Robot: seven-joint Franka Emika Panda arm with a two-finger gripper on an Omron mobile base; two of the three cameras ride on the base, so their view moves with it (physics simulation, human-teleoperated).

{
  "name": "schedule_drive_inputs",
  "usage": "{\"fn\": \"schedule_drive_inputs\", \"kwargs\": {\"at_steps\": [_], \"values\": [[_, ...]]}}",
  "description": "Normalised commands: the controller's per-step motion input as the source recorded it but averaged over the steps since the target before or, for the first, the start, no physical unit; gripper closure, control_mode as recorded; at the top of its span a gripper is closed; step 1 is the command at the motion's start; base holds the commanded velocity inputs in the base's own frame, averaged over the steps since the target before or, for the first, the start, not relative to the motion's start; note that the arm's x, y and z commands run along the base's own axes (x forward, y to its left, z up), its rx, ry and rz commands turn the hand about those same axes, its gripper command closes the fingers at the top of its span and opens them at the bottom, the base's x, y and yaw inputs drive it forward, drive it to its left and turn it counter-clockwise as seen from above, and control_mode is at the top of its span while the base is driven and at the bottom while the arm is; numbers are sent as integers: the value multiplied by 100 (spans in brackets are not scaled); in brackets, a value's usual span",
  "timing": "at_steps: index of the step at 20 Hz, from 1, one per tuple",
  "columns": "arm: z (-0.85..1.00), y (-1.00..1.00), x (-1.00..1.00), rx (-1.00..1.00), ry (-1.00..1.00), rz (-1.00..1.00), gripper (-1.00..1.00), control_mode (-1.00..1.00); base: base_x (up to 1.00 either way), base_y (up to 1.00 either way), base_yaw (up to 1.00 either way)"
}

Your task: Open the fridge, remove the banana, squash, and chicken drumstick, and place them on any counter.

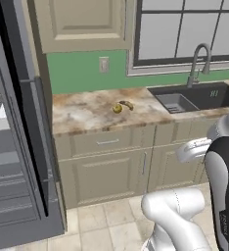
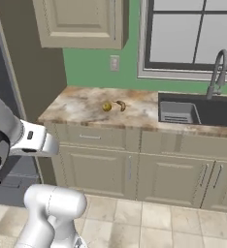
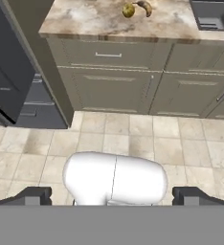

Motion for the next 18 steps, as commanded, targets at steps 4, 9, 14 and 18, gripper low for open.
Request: {"fn": "schedule_drive_inputs", "kwargs": {"at_steps": [4, 9, 14, 18], "values": [[0, 0, 0, 0, 0, 0, -100, 100, -99, 85, 16], [0, 0, 0, 0, 0, 0, -100, 100, -43, 98, 7], [0, 0, 0, 0, 0, 0, -100, 100, 14, 100, 0], [0, 0, 0, 0, 0, 0, -100, 100, 16, 95, 0]]}}
